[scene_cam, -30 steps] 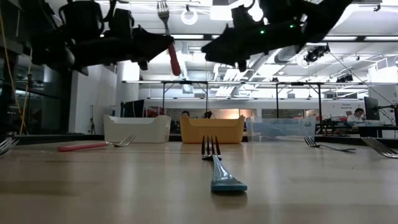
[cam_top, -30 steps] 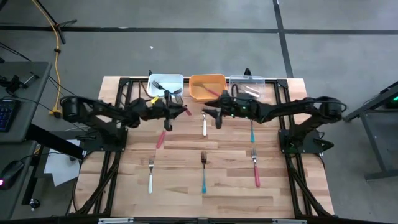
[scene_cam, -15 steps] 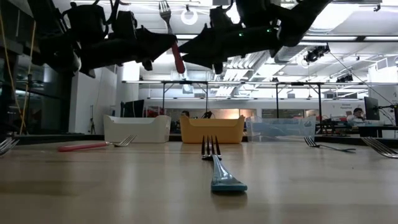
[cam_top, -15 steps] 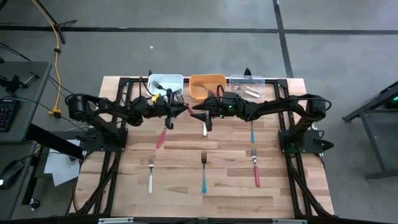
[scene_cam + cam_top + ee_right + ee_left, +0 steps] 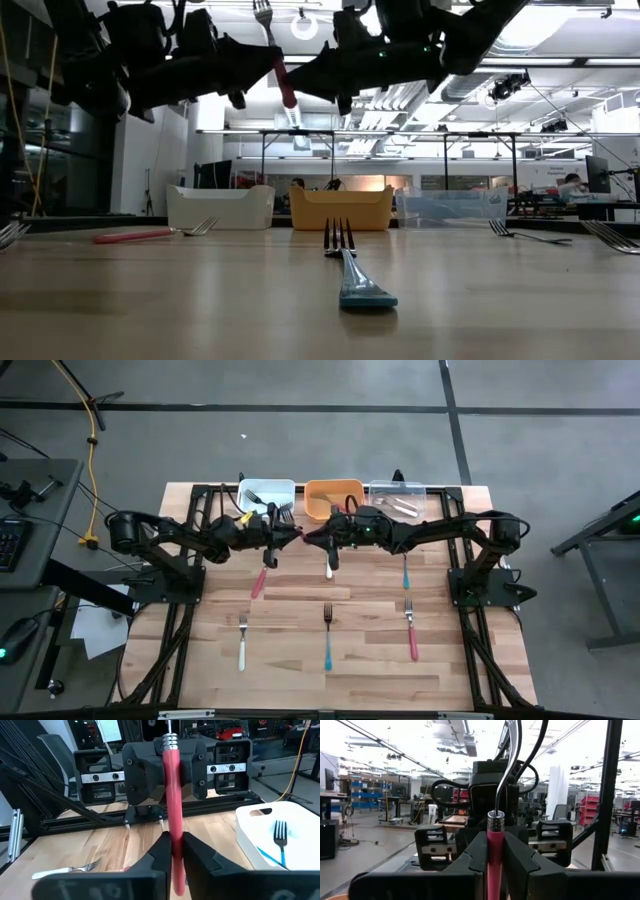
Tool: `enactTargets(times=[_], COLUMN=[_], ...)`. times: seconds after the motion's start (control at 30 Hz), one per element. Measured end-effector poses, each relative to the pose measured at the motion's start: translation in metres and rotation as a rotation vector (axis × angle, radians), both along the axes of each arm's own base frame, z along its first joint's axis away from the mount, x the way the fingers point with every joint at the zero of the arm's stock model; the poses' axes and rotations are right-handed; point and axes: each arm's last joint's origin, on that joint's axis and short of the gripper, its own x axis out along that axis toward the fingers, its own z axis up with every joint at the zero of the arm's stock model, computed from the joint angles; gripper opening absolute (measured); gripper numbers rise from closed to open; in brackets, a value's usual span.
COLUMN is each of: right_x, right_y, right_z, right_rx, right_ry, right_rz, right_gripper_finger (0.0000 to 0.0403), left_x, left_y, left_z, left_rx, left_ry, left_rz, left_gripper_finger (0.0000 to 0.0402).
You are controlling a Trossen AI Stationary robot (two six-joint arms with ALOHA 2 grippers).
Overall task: Sort silverware by color (type)
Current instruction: Put the bottom left pink fork into the yellow bin
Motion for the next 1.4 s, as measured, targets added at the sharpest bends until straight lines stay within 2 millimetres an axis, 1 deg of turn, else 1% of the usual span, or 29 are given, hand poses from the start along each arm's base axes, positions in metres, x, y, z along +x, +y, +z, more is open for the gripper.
enactTargets(times=[0.07, 0.13, 0.37, 0.43, 0.5, 0.57, 0.63, 0.77, 0.9, 1.0, 1.13, 1.4], right_x=[0.0, 0.0, 0.0, 0.0, 0.0005, 0.0018, 0.0031, 0.005, 0.0052, 0.0052, 0.0052, 0.004], right_y=[0.0001, 0.0001, 0.0005, 0.0005, 0.0004, 0.0004, 0.0002, -0.0011, -0.0012, -0.0012, -0.0018, -0.0076], right_z=[0.0004, 0.0004, 0.0, 0.0, 0.0005, 0.0031, 0.0057, 0.0097, 0.0085, 0.0085, 0.0085, 0.0082], right_rx=[0.0, 0.004, 0.037, 0.042, 0.046, 0.046, 0.038, 0.034, 0.015, 0.007, -0.002, 0.016], right_ry=[-0.003, -0.003, 0.002, 0.002, 0.006, 0.004, 0.002, 0.002, 0.026, 0.026, 0.026, 0.029], right_rz=[0.0, -0.001, -0.006, -0.007, -0.005, 0.003, 0.005, 0.004, 0.009, 0.011, -0.001, -0.018], right_gripper_finger=[0.0023, 0.0036, 0.0143, 0.0161, 0.0166, 0.0159, 0.0143, 0.0097, 0.0047, 0.0021, 0.0021, 0.0029], left_x=[-0.0001, 0.0, 0.0004, 0.0007, 0.0009, 0.0011, 0.0011, 0.0012, 0.0013, 0.0013, 0.0013, 0.0024], left_y=[0.0, -0.0001, -0.002, -0.0028, -0.0037, -0.0041, -0.004, -0.0042, -0.0042, -0.0043, -0.0042, -0.004], left_z=[0.0003, 0.0003, 0.0011, 0.0009, 0.0011, 0.0011, 0.0011, 0.0011, 0.0011, 0.0011, 0.0009, -0.0011], left_rx=[0.0, -0.002, -0.014, -0.014, -0.014, -0.014, -0.021, -0.024, -0.024, -0.031, -0.042, -0.06], left_ry=[-0.004, -0.004, -0.013, -0.011, -0.012, -0.012, -0.012, -0.012, -0.012, -0.012, -0.01, 0.013], left_rz=[0.0, 0.001, -0.003, -0.007, -0.011, -0.013, -0.015, -0.016, -0.016, -0.019, -0.023, -0.024], left_gripper_finger=[0.0027, 0.0027, 0.0027, 0.0027, 0.0027, 0.0027, 0.0027, 0.0027, 0.0027, 0.0027, 0.0029, 0.0098])
